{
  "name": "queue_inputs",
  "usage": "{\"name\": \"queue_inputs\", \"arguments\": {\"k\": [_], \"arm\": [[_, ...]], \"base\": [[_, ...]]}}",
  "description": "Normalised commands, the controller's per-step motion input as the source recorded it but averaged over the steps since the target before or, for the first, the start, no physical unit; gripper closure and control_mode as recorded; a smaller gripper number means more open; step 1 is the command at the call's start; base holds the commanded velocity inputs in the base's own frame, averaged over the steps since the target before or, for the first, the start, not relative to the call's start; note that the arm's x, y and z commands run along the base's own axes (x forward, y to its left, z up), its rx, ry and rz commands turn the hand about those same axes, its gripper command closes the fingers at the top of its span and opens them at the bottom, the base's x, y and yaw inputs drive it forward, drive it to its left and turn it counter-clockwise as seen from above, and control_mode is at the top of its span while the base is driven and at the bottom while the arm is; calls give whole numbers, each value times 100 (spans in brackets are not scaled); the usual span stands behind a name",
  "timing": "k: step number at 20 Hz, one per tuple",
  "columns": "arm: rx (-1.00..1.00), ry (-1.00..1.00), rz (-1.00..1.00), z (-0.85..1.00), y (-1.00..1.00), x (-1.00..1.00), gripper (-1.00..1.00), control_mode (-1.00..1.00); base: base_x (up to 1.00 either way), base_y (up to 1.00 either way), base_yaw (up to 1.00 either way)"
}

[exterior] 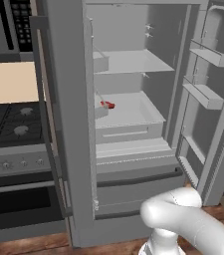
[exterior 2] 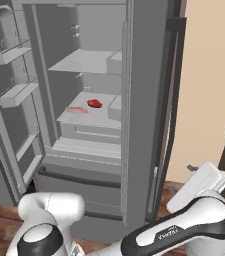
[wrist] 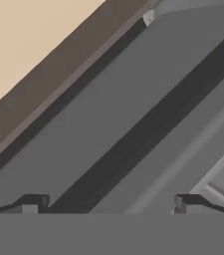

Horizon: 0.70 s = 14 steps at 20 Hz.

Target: Place the steak on the counter behind the older steak on the same shelf of the fridge to maintain FIFO order. Close the fridge door when finished.

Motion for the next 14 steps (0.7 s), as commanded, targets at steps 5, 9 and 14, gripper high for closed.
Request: {"name": "queue_inputs", "arguments": {"k": [5,9,14], "arm": [[0,0,19,-19,-6,56,-100,-100],[0,0,21,-30,-5,58,-100,-100],[1,-2,23,-26,-3,41,-100,-100]], "base": [[0,0,0],[0,0,0],[0,0,0]]}}
